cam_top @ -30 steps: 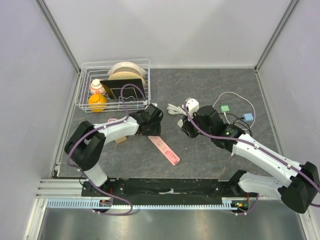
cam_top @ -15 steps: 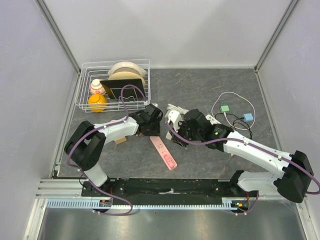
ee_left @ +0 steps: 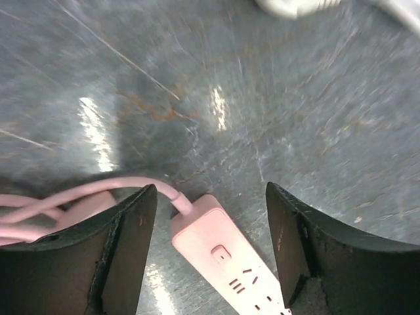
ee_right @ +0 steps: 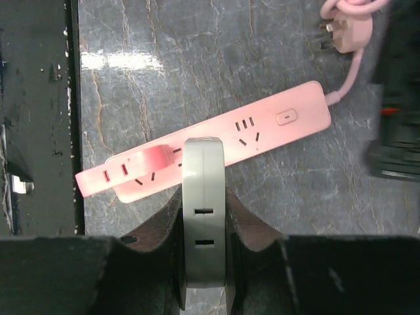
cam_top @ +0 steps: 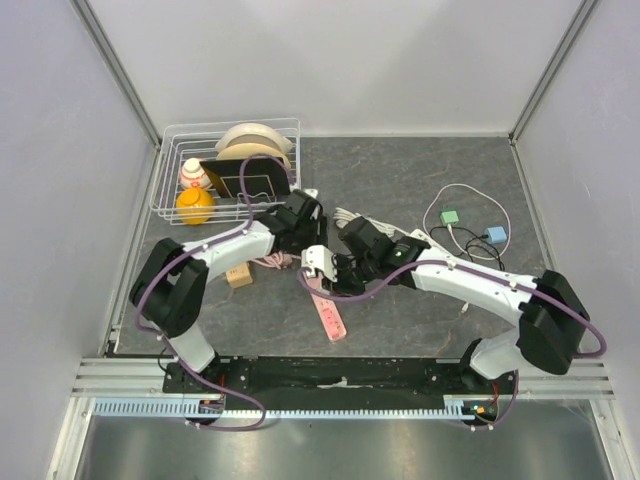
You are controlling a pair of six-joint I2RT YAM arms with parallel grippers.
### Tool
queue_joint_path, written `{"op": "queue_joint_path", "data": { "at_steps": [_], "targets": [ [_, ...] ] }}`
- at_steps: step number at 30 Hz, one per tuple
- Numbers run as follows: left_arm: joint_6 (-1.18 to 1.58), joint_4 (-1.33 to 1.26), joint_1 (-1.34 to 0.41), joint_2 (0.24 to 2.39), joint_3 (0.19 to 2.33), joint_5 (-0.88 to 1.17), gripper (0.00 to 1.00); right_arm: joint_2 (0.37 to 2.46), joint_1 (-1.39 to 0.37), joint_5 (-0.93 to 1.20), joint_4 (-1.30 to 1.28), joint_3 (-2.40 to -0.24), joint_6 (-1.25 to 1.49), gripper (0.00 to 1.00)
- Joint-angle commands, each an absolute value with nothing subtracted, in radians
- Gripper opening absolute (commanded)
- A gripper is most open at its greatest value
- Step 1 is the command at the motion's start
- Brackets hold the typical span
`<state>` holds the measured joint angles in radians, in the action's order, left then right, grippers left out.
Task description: Insert the plug
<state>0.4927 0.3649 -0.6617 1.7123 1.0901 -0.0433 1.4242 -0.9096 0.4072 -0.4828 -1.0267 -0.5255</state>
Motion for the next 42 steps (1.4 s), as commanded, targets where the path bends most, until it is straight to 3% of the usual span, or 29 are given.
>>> {"op": "queue_joint_path", "data": {
  "at_steps": [1,6,11,19,42],
  "targets": [
    [0.469,0.342,-0.589,1.554,1.169,-0.067,0.76,1.488,-0.928,0.453,-0.505,-1.115,-0.620,0.00],
    [0.459,0.454,-0.520,1.373,1.190,-0.169,0.84,1.560,-0.933,0.445,-0.511,-1.144,-0.640,0.00],
    [0.378,0.563,-0.471,1.211,1.180,-0.274,0.85,1.627,-0.948,0.443,-0.525,-1.186,-0.666,0.00],
    [0.284,0.523,-0.468,0.971,1.011,-0.345,0.85,1.698,-0.962,0.428,-0.534,-1.204,-0.716,0.00],
    [0.290,0.485,-0.446,1.011,0.937,-0.296,0.84,1.701,-0.962,0.402,-0.451,-1.135,-0.753,0.00]
  ]
}}
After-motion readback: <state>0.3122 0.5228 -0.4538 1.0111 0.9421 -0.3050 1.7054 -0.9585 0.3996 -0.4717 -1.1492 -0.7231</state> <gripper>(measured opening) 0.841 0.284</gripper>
